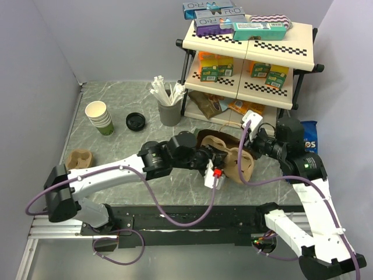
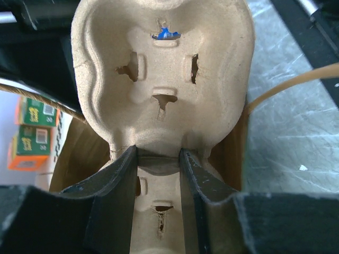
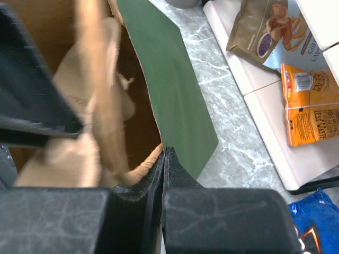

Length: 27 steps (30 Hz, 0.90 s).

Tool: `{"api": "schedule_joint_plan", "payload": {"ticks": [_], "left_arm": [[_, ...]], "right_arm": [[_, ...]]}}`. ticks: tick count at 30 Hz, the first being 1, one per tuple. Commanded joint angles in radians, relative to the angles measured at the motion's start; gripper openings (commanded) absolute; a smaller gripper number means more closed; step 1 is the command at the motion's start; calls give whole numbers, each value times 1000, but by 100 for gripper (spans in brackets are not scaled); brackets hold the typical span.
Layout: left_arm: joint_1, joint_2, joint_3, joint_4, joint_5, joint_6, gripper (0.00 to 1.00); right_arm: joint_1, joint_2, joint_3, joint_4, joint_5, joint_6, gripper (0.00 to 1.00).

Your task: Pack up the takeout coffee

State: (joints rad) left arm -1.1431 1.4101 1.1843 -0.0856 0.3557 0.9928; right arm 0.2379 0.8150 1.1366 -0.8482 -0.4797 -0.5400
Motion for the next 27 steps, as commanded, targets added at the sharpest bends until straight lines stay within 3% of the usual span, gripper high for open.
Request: {"api": "schedule_joint_plan", "payload": {"ticks": [1, 12, 27], "left_arm": [[-17, 55, 124, -80, -80, -26, 1], [-72, 246, 477, -443, -170, -111, 1], [-63, 107, 317, -368, -261, -118, 1]], "right_arm": [[5, -46, -18, -28, -19, -34, 0], [9, -57, -38, -11, 21, -20, 0], [8, -20, -21, -35, 23, -44, 0]]}}
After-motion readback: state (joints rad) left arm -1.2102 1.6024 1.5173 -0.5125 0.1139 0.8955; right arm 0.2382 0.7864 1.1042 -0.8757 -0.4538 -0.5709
